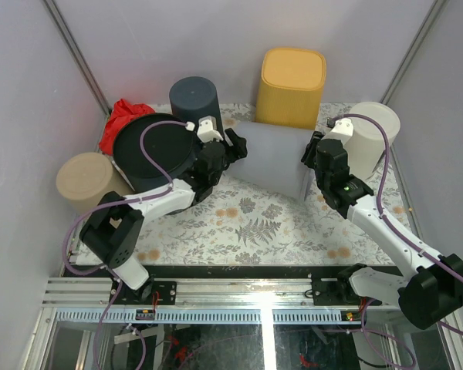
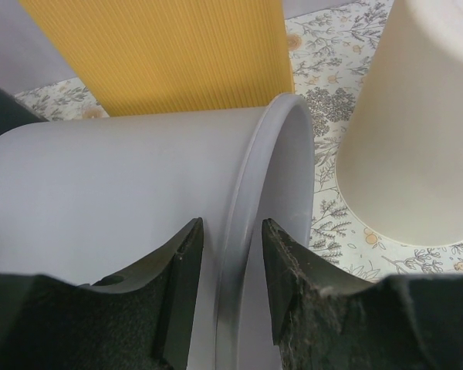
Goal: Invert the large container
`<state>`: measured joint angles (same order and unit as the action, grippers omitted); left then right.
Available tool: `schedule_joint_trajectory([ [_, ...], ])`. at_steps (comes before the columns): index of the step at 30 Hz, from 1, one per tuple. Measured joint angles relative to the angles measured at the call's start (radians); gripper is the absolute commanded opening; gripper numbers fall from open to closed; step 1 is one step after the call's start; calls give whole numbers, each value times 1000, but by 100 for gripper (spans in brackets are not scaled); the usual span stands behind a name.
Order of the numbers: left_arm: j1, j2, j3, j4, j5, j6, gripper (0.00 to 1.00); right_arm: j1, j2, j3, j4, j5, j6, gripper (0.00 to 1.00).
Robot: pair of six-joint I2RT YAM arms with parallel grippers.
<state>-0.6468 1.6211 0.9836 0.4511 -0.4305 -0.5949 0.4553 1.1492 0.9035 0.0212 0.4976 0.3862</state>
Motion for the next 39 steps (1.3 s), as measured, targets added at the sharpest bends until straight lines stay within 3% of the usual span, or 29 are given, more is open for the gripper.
schedule_joint_trajectory([
  [23, 19, 103, 68, 53, 76, 3, 71, -13, 30, 0, 35, 11, 15, 42],
  [32, -10, -13, -74, 52, 106, -19, 71, -23, 41, 0, 50, -32, 15, 41],
  [39, -94, -120, -162, -8, 19, -21, 71, -38, 38, 0, 56, -112, 12, 41],
])
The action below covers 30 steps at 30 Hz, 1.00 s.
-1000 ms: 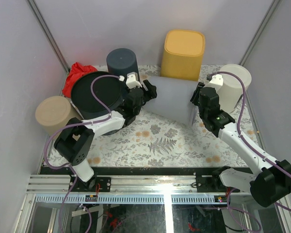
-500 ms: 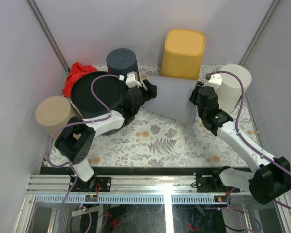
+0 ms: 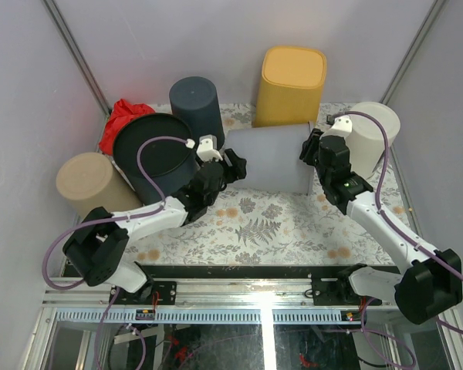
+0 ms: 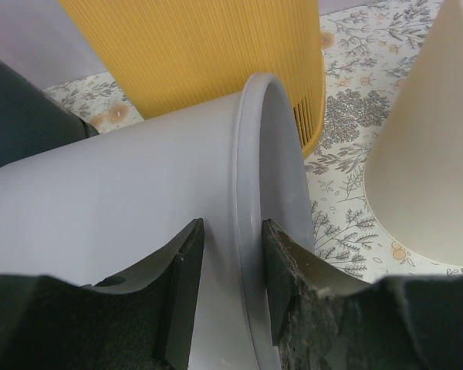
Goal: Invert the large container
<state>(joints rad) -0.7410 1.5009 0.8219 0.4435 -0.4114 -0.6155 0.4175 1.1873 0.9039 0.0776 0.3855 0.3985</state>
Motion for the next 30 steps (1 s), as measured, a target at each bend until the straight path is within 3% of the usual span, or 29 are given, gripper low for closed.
schedule_joint_trajectory([
  [10, -110, -93, -54, -92, -125, 1, 71, -6, -68, -45, -16, -77, -2, 43],
  [17, -129, -92, -53, -104, -165, 1, 73, -6, -81, -57, -16, -85, -2, 45],
  [30, -8, -31, 53, -100, -109, 8, 74, 3, -79, -68, -2, -111, -2, 45],
])
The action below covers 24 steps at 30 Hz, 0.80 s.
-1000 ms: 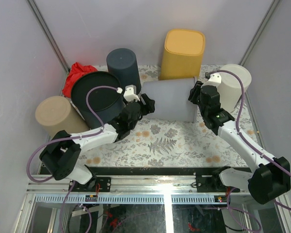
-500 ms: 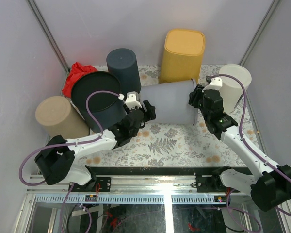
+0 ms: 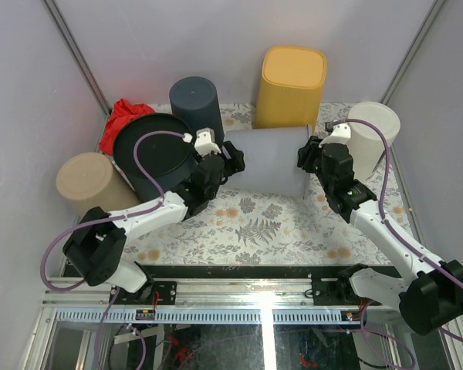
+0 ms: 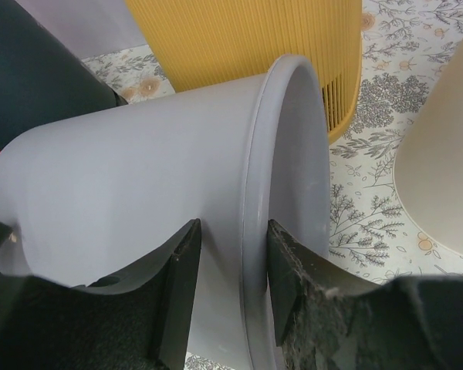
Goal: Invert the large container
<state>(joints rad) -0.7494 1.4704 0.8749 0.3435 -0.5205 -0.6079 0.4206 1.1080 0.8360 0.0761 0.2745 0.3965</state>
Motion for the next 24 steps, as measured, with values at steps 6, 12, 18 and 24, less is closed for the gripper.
schedule_joint_trajectory([
  [6, 25, 44, 33, 5, 32, 2, 73, 0, 6, 0, 5, 3, -2, 45],
  [12, 26, 42, 20, 23, 64, -10, 72, 1, 7, 0, 6, 28, -6, 45],
  [18, 7, -3, -25, 22, 79, -36, 72, 3, 8, 0, 6, 68, -9, 44],
  [24, -56, -30, -42, 14, 52, -37, 72, 2, -1, -17, 35, 156, -11, 34],
])
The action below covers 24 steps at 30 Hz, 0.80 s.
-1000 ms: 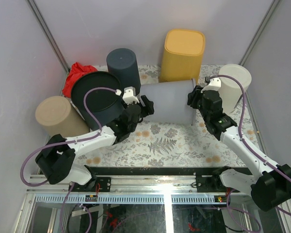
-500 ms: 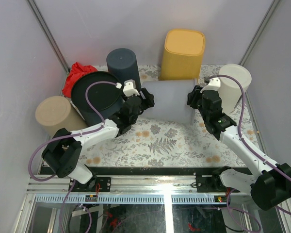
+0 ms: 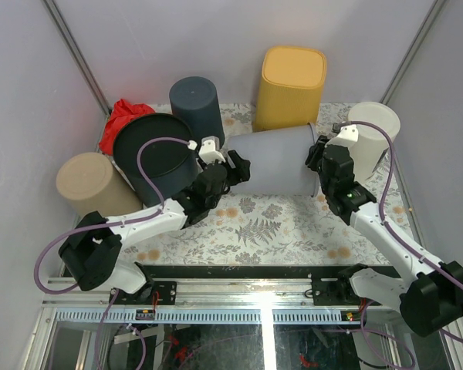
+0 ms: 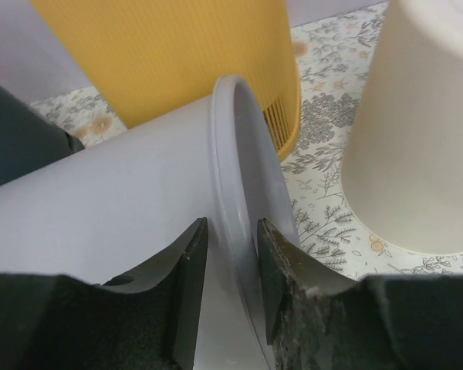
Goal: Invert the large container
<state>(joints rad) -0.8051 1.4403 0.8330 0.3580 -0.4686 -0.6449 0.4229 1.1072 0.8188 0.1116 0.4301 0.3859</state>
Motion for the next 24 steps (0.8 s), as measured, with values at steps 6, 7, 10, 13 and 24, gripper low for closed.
schedule_joint_trajectory([
  [6, -28, 0, -2, 0, -14, -2, 72, 0, -27, -38, 42, 68, -14, 17],
  [7, -31, 0, -2, 0, -15, -2, 72, 0, -30, -42, 45, 73, -19, 14],
  [10, -36, 0, -2, 0, -18, -3, 72, 0, -35, -50, 56, 78, -25, 4],
  [13, -43, -2, -2, -6, -23, -2, 71, 0, -37, -52, 56, 77, -28, 0],
  [24, -80, -12, 58, -108, -72, 48, 71, -8, -47, -52, 51, 55, -11, 0],
])
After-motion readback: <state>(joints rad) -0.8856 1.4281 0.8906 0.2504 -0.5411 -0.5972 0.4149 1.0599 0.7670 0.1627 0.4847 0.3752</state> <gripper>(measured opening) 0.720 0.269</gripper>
